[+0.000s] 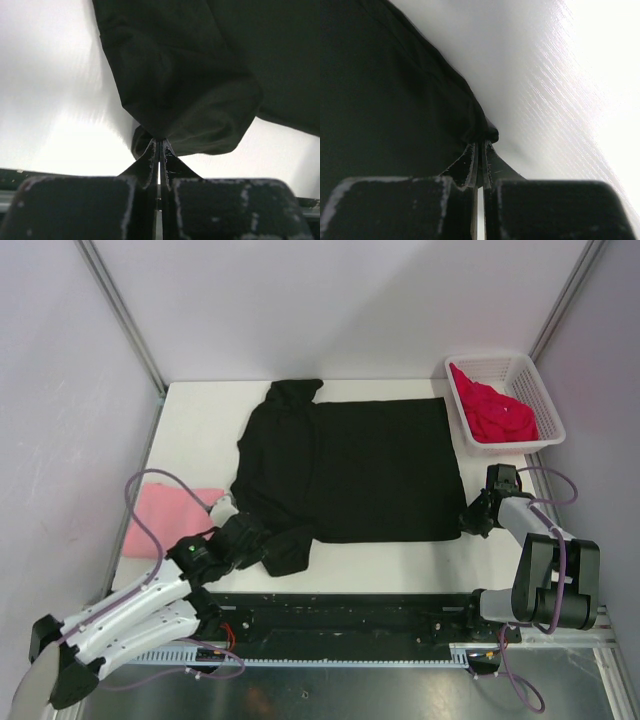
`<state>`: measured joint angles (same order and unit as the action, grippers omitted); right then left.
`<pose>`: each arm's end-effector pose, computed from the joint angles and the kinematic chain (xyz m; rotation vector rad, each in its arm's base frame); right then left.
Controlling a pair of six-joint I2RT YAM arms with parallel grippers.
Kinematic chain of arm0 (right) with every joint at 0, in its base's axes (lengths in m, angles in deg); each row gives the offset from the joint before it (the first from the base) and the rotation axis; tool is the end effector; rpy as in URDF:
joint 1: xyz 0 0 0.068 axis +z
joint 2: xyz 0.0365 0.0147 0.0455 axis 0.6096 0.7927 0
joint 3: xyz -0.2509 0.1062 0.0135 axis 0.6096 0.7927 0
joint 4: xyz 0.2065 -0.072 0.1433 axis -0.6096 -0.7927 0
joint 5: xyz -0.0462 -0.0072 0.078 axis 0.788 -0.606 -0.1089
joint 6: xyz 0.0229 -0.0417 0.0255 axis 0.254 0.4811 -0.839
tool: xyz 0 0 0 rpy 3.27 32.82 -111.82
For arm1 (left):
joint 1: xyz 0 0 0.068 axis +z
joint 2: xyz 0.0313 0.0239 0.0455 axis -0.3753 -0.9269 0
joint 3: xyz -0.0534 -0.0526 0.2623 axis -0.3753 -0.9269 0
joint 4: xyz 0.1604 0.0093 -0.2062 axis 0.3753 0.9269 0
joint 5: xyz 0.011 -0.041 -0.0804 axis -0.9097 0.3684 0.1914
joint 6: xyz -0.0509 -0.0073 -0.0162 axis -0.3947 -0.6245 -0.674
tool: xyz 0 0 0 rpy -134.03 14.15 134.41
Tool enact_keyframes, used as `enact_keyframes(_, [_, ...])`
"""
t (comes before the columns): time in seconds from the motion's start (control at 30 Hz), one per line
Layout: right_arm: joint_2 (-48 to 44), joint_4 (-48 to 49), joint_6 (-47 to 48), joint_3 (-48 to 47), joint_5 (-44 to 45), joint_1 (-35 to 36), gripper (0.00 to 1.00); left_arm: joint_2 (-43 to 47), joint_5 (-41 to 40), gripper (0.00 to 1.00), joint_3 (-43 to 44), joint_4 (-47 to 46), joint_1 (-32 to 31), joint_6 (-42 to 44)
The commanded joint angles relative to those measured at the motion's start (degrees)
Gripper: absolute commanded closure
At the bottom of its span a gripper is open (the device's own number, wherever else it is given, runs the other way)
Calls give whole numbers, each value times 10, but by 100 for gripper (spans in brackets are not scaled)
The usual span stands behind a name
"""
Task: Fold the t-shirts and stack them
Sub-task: Grap the side of the flattened tshirt closest away from the robot with both arms
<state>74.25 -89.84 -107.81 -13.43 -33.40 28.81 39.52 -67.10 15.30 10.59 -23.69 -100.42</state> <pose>0.2282 -0.0344 0.1586 1.0065 2.5578 0.1473 0.1074 -0.0924 0.2069 -0.5751 2.4419 -0.3649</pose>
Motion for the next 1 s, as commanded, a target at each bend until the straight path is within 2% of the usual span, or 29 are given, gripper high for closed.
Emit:
enact_keyframes(0.0, [-1, -15, 11, -9, -1, -11, 100, 39, -56, 100, 35, 109, 12, -54])
enact_keyframes(0.4, [-27, -36, 15, -9, -6, -55, 100, 71, -52, 100, 42, 169, 40, -54])
enact_keyframes(0.5, [-29, -37, 14, -9, -11, -50, 97, 68, -44, 81, 39, 165, 46, -44])
enact_keyframes(0.57, [-49, -39, 13, -10, -4, -31, 81, 57, -30, 70, 40, 154, 47, -23])
enact_keyframes(0.67, [-94, -50, 13, -21, 8, 19, 57, 36, -18, 47, 53, 144, 50, 14])
enact_keyframes(0.73, [-124, -54, 6, -31, 22, 77, 52, 28, -16, 37, 62, 139, 54, 33])
enact_keyframes(0.8, [-155, -47, -3, -34, 19, 141, 53, 22, -11, 35, 65, 130, 65, 51])
enact_keyframes(0.97, [-183, 24, -23, -32, 28, 369, 54, -13, 25, 46, 50, 89, 111, 89])
